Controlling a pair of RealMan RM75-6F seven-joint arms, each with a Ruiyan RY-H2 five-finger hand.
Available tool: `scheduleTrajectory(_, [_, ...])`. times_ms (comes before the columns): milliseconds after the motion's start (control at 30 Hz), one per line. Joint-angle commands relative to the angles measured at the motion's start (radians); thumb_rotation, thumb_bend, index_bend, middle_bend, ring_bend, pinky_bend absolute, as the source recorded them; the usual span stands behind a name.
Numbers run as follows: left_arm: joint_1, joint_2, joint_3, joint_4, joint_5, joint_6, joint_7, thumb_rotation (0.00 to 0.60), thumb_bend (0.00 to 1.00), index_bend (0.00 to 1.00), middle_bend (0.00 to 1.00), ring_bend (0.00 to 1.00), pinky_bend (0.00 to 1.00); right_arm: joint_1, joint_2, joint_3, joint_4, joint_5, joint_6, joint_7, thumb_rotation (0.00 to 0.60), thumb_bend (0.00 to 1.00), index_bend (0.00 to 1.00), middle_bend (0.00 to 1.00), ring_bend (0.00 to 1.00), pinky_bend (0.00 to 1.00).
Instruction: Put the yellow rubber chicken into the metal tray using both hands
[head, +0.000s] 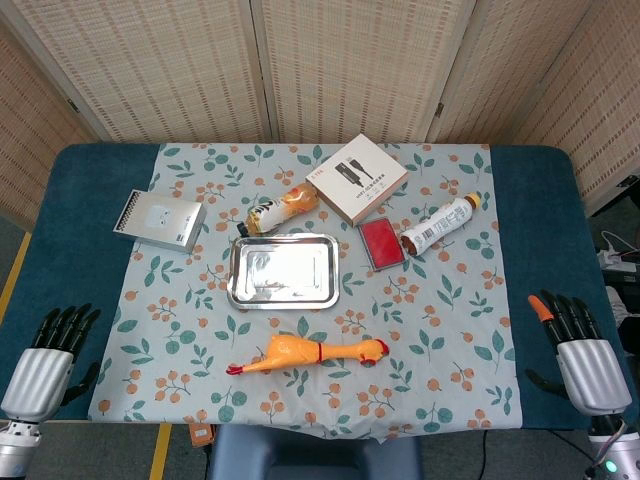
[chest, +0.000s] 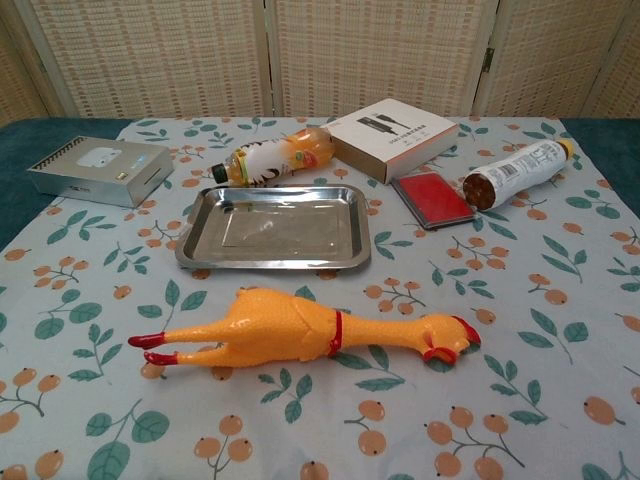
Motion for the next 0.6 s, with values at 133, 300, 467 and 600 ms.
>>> scheduleTrajectory(133, [0.001, 0.0, -0.003, -0.003, -0.011, -0.004, 0.002, 0.6, 0.4, 0.0, 0.0, 0.0, 0.0, 0.011, -0.013, 0.004, 0.001, 0.004, -0.019, -0.018, 0.6, 0.04, 0.0, 0.0, 0.0, 0.0])
scheduleTrajectory(300, [-0.002, 0.005, -0.002, -0.003, -0.013, -0.012, -0.012, 0.6, 0.4, 0.0, 0.0, 0.0, 0.0, 0.037, -0.032, -0.005, -0.001, -0.004, -0.073, -0.022, 0.6, 0.04, 0.0, 0.0, 0.0, 0.0])
scheduleTrajectory(467, [-0.017, 0.0, -0.006, 0.004, -0.02, -0.038, -0.019, 0.6, 0.4, 0.0, 0.0, 0.0, 0.0, 0.117, -0.046, 0.012, -0.067, 0.016, -0.201, -0.028, 0.6, 0.04, 0.0, 0.0, 0.0, 0.0])
scheduleTrajectory(600, [-0.022, -0.008, -0.006, 0.017, -0.022, -0.047, -0.016, 0.6, 0.4, 0.0, 0.0, 0.0, 0.0, 0.206, -0.048, 0.034, -0.15, 0.049, -0.34, -0.039, 0.6, 0.04, 0.0, 0.0, 0.0, 0.0])
